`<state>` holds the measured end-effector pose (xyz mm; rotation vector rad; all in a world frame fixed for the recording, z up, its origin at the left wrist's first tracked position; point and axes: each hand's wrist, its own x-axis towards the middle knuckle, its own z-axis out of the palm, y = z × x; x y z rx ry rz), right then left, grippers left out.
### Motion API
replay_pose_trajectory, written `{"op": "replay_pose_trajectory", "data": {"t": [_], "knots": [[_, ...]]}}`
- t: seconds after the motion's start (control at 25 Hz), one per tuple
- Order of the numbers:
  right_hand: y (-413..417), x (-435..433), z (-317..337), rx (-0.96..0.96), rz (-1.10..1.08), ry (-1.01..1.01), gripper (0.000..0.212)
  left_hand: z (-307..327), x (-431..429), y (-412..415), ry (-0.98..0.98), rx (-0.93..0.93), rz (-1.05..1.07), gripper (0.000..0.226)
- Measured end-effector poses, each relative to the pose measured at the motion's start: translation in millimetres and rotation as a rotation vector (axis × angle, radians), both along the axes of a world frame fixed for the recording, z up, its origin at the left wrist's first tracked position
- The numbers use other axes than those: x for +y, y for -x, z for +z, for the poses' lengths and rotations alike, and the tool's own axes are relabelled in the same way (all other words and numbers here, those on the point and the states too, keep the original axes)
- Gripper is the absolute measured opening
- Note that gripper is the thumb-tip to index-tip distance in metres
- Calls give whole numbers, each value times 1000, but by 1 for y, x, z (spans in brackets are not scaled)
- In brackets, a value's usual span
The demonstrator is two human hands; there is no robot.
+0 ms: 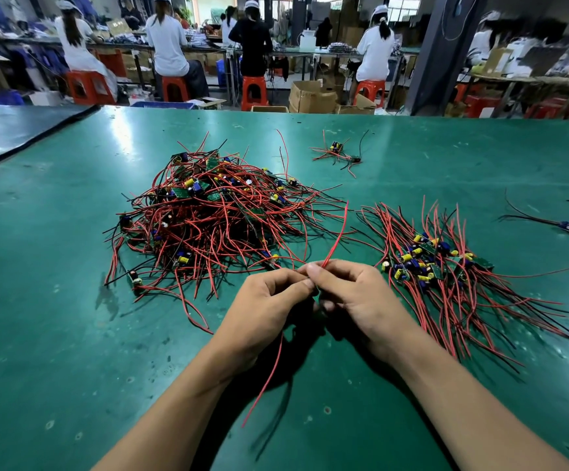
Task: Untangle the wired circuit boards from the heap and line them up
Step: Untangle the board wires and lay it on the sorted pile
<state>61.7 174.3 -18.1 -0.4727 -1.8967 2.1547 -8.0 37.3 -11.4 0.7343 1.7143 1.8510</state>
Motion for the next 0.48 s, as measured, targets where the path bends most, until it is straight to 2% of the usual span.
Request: {"op": "replay_pose_trajectory", "data": {"t": [0.12,0.28,0.48], "knots": [[0,13,5,-2,-137,57,20,0,2,1,25,-9,-30,14],[3,24,12,126,-323,240,18,1,2,1,33,-36,-77,12],[4,30,17,139,-352,564,30,1,1,0,32,-40,-121,13]]}}
